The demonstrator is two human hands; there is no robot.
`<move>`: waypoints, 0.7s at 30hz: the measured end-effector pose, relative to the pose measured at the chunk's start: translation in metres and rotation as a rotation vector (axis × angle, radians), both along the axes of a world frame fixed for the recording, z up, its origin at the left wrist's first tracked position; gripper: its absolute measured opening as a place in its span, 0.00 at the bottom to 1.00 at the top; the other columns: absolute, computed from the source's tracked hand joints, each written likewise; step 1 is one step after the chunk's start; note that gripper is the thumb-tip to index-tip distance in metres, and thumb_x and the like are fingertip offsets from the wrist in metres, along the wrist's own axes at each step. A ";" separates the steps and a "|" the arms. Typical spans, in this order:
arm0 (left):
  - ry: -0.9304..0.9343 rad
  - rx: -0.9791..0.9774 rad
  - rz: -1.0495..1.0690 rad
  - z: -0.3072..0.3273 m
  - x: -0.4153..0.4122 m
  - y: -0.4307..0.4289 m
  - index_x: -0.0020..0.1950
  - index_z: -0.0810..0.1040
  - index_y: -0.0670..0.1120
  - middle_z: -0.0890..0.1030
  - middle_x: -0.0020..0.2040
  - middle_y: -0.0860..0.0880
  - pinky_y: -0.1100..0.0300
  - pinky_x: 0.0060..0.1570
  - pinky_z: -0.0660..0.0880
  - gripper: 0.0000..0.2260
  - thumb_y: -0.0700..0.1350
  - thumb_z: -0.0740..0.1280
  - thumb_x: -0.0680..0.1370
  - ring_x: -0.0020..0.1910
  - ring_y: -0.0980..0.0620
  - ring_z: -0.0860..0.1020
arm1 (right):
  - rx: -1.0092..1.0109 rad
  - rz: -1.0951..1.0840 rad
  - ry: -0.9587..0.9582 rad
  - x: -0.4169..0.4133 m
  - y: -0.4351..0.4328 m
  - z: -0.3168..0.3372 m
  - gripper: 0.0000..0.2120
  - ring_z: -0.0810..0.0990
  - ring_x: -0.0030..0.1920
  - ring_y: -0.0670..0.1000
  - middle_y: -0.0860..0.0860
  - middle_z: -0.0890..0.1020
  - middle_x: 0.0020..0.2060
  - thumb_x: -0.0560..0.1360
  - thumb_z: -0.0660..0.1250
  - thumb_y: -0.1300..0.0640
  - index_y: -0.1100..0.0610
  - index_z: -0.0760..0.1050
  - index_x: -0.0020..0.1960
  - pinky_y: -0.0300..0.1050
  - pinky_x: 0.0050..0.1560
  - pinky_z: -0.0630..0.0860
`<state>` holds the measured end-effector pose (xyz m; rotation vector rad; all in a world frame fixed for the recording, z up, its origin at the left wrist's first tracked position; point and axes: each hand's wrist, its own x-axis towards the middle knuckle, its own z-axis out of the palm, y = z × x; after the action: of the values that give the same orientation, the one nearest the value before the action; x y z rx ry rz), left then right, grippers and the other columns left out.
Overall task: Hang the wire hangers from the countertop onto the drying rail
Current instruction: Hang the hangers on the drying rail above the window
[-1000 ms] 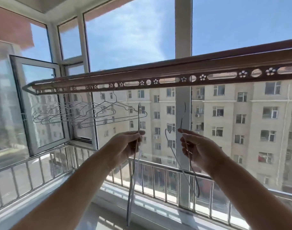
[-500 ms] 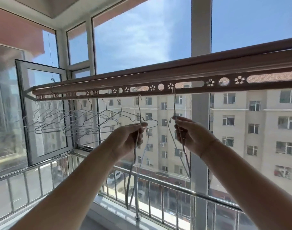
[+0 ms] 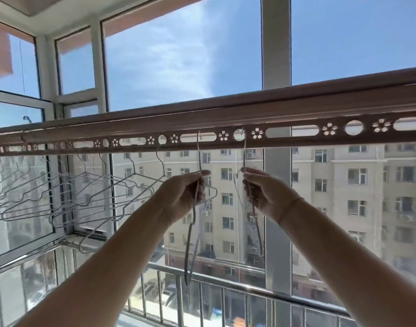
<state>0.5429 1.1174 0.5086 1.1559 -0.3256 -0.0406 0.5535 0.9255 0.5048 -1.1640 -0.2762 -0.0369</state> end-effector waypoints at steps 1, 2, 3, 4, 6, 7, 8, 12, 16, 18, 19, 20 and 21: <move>0.000 -0.007 -0.009 -0.001 0.006 0.002 0.58 0.76 0.36 0.75 0.34 0.48 0.64 0.31 0.70 0.11 0.36 0.57 0.79 0.31 0.56 0.72 | 0.005 -0.009 0.006 0.002 0.001 -0.001 0.09 0.73 0.33 0.46 0.51 0.76 0.34 0.75 0.62 0.66 0.58 0.77 0.51 0.33 0.25 0.72; 0.000 -0.014 -0.021 -0.002 0.011 0.003 0.58 0.75 0.36 0.75 0.33 0.48 0.65 0.31 0.70 0.11 0.36 0.57 0.79 0.30 0.56 0.72 | 0.010 -0.020 0.011 0.004 0.002 -0.003 0.09 0.73 0.34 0.46 0.51 0.76 0.35 0.75 0.62 0.66 0.58 0.77 0.52 0.33 0.25 0.72; 0.000 -0.017 -0.035 -0.004 0.016 0.005 0.58 0.75 0.35 0.74 0.33 0.48 0.65 0.31 0.70 0.11 0.36 0.57 0.79 0.30 0.56 0.72 | 0.015 -0.033 0.015 0.006 0.003 -0.005 0.09 0.73 0.34 0.47 0.52 0.76 0.35 0.75 0.62 0.66 0.60 0.77 0.52 0.34 0.26 0.73; 0.003 -0.016 -0.050 -0.007 0.020 0.005 0.58 0.75 0.35 0.74 0.33 0.48 0.64 0.32 0.70 0.11 0.36 0.57 0.79 0.30 0.56 0.71 | 0.018 -0.044 0.019 0.007 0.003 -0.006 0.10 0.73 0.34 0.47 0.52 0.76 0.35 0.75 0.62 0.67 0.61 0.77 0.54 0.34 0.25 0.73; 0.016 -0.008 -0.074 -0.012 0.028 0.007 0.58 0.75 0.36 0.74 0.34 0.48 0.65 0.32 0.70 0.11 0.36 0.57 0.79 0.31 0.55 0.71 | 0.015 -0.067 0.031 0.009 0.004 -0.010 0.13 0.73 0.34 0.47 0.53 0.75 0.35 0.75 0.62 0.67 0.63 0.75 0.58 0.35 0.27 0.73; 0.025 -0.005 -0.082 -0.015 0.032 0.009 0.59 0.75 0.36 0.74 0.34 0.48 0.65 0.31 0.71 0.12 0.37 0.57 0.80 0.32 0.55 0.70 | 0.009 -0.078 0.036 0.010 0.004 -0.013 0.14 0.73 0.34 0.47 0.53 0.75 0.35 0.75 0.62 0.66 0.63 0.74 0.60 0.36 0.28 0.73; 0.029 -0.005 -0.091 -0.018 0.034 0.010 0.59 0.75 0.36 0.74 0.34 0.48 0.65 0.31 0.71 0.12 0.37 0.57 0.80 0.32 0.55 0.70 | 0.003 -0.086 0.039 0.010 0.005 -0.015 0.14 0.73 0.34 0.47 0.52 0.76 0.35 0.75 0.62 0.66 0.63 0.74 0.61 0.36 0.29 0.73; 0.014 -0.013 -0.115 -0.026 0.039 0.016 0.59 0.75 0.36 0.75 0.34 0.48 0.65 0.31 0.73 0.11 0.38 0.57 0.80 0.32 0.55 0.72 | -0.012 -0.114 0.036 0.007 0.006 -0.019 0.13 0.73 0.33 0.46 0.52 0.75 0.35 0.76 0.62 0.64 0.63 0.74 0.60 0.34 0.26 0.73; 0.004 0.027 -0.072 -0.042 0.044 0.030 0.56 0.77 0.36 0.75 0.35 0.48 0.64 0.32 0.72 0.11 0.39 0.61 0.78 0.33 0.55 0.72 | 0.007 -0.137 0.041 0.002 0.005 -0.026 0.09 0.72 0.31 0.46 0.52 0.74 0.33 0.76 0.63 0.59 0.61 0.75 0.54 0.34 0.28 0.72; 0.012 0.020 -0.051 -0.056 0.048 0.039 0.57 0.78 0.37 0.76 0.35 0.48 0.64 0.33 0.71 0.11 0.40 0.61 0.78 0.33 0.55 0.72 | -0.007 -0.166 0.042 -0.001 0.000 -0.034 0.10 0.72 0.32 0.46 0.51 0.75 0.34 0.76 0.63 0.57 0.61 0.76 0.53 0.36 0.32 0.72; 0.018 0.014 -0.043 -0.064 0.049 0.042 0.57 0.78 0.38 0.76 0.34 0.49 0.64 0.33 0.71 0.11 0.40 0.61 0.78 0.32 0.56 0.73 | -0.009 -0.180 0.048 -0.002 -0.003 -0.040 0.09 0.72 0.32 0.46 0.51 0.75 0.34 0.76 0.63 0.56 0.61 0.76 0.52 0.36 0.33 0.72; 0.023 0.009 -0.033 -0.074 0.051 0.045 0.57 0.78 0.38 0.77 0.34 0.49 0.65 0.32 0.72 0.11 0.40 0.60 0.78 0.31 0.56 0.73 | -0.010 -0.191 0.056 -0.004 -0.007 -0.047 0.08 0.72 0.32 0.46 0.51 0.75 0.33 0.76 0.63 0.56 0.61 0.76 0.50 0.36 0.32 0.72; 0.025 0.005 -0.031 -0.084 0.051 0.047 0.57 0.78 0.39 0.77 0.34 0.49 0.65 0.31 0.73 0.11 0.40 0.60 0.78 0.30 0.56 0.74 | -0.004 -0.199 0.065 -0.006 -0.012 -0.056 0.07 0.72 0.32 0.46 0.51 0.75 0.33 0.76 0.63 0.57 0.60 0.76 0.49 0.35 0.31 0.73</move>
<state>0.5935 1.1648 0.4250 1.1549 -0.3209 -0.0830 0.5471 0.9135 0.4488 -1.1910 -0.1020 -0.1727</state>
